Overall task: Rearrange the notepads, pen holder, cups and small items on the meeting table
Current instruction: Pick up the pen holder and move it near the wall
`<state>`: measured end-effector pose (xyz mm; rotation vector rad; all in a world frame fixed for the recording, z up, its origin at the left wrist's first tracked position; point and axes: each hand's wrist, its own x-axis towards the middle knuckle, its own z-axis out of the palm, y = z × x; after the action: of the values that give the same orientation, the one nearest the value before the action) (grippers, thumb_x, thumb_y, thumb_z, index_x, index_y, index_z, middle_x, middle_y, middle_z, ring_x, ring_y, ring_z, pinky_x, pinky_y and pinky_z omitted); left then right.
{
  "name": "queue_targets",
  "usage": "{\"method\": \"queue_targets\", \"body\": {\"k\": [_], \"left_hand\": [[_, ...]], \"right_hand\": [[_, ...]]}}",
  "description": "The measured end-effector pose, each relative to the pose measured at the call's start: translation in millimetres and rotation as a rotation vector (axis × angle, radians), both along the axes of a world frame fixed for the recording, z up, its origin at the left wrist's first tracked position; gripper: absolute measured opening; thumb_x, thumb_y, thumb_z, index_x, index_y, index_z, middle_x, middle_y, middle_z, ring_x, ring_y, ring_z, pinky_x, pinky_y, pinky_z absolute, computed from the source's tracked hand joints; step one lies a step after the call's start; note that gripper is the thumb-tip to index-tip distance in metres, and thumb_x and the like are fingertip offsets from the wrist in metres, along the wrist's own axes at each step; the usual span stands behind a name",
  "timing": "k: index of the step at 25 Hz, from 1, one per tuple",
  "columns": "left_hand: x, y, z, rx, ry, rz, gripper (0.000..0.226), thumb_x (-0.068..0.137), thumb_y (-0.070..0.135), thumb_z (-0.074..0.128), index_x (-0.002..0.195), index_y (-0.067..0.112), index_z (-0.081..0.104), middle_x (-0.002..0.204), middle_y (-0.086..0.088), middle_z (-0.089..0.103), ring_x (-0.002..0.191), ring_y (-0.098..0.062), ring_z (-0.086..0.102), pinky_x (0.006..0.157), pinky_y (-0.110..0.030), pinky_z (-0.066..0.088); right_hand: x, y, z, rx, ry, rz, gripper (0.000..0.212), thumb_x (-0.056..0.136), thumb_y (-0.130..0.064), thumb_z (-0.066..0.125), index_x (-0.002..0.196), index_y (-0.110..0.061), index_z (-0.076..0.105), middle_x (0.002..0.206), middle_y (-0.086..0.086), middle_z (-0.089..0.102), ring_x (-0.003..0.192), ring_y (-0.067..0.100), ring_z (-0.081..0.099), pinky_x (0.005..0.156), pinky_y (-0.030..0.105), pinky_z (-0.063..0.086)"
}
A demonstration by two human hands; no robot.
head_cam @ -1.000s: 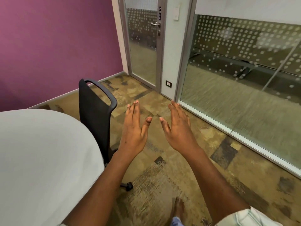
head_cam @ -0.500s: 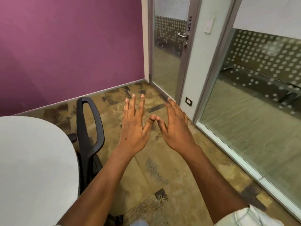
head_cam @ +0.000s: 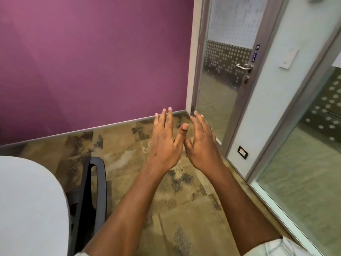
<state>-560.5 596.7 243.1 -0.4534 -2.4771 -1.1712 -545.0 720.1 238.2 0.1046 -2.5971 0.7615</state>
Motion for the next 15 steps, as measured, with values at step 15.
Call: {"method": "queue_targets", "body": {"k": [15], "left_hand": [[-276.7, -27.9, -29.2, -0.108, -0.079, 0.410, 0.081, 0.087, 0.067, 0.017, 0.152, 0.020, 0.004, 0.160, 0.004, 0.001, 0.146, -0.009, -0.011, 0.119, -0.029, -0.001]], "right_hand": [[-337.5, -14.0, -22.3, -0.038, -0.002, 0.386, 0.060, 0.097, -0.052, 0.030, 0.148, -0.022, 0.021, 0.159, -0.007, 0.011, 0.146, 0.011, 0.004, 0.118, 0.047, 0.010]]}}
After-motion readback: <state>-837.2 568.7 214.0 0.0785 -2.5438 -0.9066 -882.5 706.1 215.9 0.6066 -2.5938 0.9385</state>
